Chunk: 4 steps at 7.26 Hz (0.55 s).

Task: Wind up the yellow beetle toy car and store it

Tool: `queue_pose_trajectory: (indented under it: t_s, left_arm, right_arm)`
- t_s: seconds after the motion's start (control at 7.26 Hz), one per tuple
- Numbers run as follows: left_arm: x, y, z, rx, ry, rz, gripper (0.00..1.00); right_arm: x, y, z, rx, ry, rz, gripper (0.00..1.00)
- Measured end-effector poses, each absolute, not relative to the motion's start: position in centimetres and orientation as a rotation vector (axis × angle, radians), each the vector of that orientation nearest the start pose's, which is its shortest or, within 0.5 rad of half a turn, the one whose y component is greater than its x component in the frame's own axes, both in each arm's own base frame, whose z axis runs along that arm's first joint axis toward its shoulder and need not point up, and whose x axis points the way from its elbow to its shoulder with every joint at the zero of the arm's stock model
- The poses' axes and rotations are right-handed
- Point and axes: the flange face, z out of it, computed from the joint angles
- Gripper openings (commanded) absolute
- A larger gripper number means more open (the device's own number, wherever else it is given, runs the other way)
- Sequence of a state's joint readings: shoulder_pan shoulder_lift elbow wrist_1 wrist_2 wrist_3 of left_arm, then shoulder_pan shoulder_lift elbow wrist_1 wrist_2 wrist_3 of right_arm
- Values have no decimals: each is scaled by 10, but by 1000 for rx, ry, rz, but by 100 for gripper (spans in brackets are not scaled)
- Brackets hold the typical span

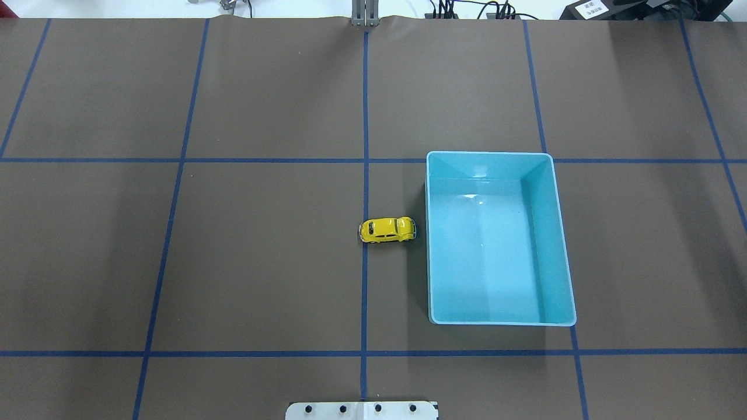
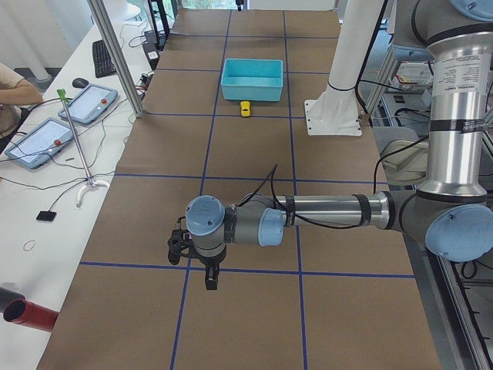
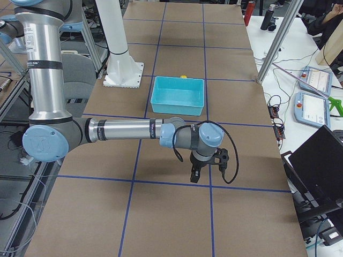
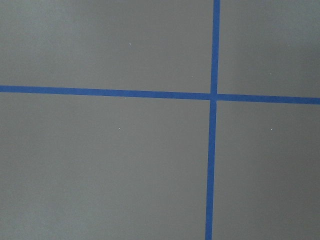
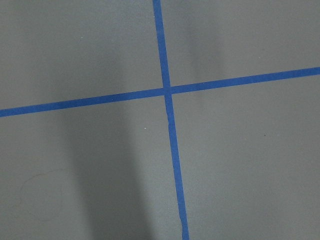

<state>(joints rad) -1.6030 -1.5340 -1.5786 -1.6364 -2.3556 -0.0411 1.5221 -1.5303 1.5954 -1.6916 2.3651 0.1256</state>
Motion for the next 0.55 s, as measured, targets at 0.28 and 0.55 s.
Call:
queue_pose_trajectory:
  t_s: [0.28, 0.55]
  left_arm:
    - [-78, -476, 665, 31, 784, -54, 100]
    - [-78, -476, 665, 33, 784, -54, 100]
  right_arm:
    - [34, -509, 635, -120, -785, 86, 100]
    - [18, -523, 623, -111, -772, 52, 100]
